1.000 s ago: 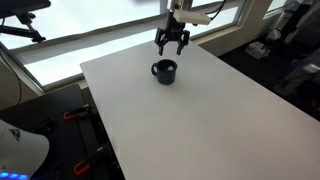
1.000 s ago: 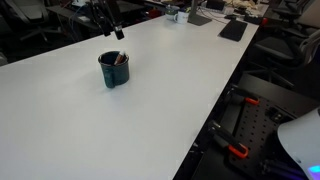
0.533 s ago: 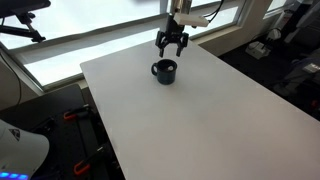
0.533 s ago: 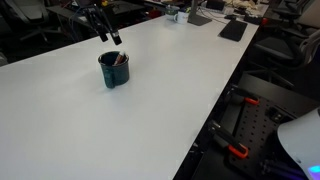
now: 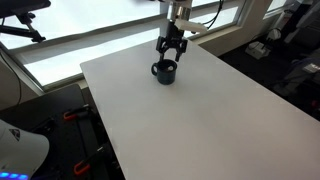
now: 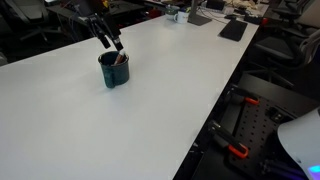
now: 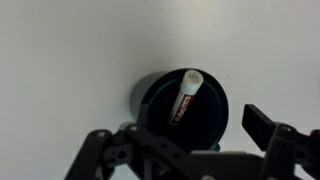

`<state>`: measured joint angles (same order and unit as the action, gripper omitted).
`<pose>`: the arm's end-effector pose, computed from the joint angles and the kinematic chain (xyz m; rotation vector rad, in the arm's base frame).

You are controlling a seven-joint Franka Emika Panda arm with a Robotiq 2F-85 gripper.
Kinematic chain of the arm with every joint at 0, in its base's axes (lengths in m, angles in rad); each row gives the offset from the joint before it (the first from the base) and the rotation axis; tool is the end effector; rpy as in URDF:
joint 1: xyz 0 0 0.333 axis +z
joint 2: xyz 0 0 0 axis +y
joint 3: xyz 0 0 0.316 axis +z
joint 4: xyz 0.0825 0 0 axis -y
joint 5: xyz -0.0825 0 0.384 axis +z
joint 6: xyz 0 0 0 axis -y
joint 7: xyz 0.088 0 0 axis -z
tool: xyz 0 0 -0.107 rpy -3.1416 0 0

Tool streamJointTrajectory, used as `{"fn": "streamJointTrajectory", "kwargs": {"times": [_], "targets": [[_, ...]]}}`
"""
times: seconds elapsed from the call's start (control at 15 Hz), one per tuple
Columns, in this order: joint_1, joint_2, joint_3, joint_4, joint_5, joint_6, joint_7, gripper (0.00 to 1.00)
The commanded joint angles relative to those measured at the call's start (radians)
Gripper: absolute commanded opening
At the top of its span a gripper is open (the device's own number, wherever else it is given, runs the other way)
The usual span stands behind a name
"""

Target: Remove the marker from the cup

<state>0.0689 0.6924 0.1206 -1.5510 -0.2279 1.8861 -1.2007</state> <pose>0.6563 0.0989 0.2208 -2.2304 -2.0480 0.5572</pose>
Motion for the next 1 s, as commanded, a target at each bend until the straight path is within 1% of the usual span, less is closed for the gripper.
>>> {"fn": "streamJointTrajectory", "kwargs": {"times": [0.0,0.07,0.13,0.2,0.27,0.33,0.8,0.93], "targets": [[0.019,0.029,-0.001,0.062,-0.021,-0.072,0.002,0.88],[0.021,0.031,-0.001,0.069,-0.020,-0.083,0.004,0.84],[0.023,0.033,-0.001,0.074,-0.021,-0.091,0.005,0.85],[0.025,0.035,-0.001,0.078,-0.021,-0.097,0.005,0.82],[0.027,0.037,-0.001,0.084,-0.022,-0.105,0.005,0.82],[0.029,0.039,-0.002,0.088,-0.023,-0.111,0.006,0.80],[0.037,0.075,-0.015,0.118,-0.048,-0.131,0.027,0.78],[0.039,0.082,-0.017,0.119,-0.070,-0.122,0.035,0.73]]}}
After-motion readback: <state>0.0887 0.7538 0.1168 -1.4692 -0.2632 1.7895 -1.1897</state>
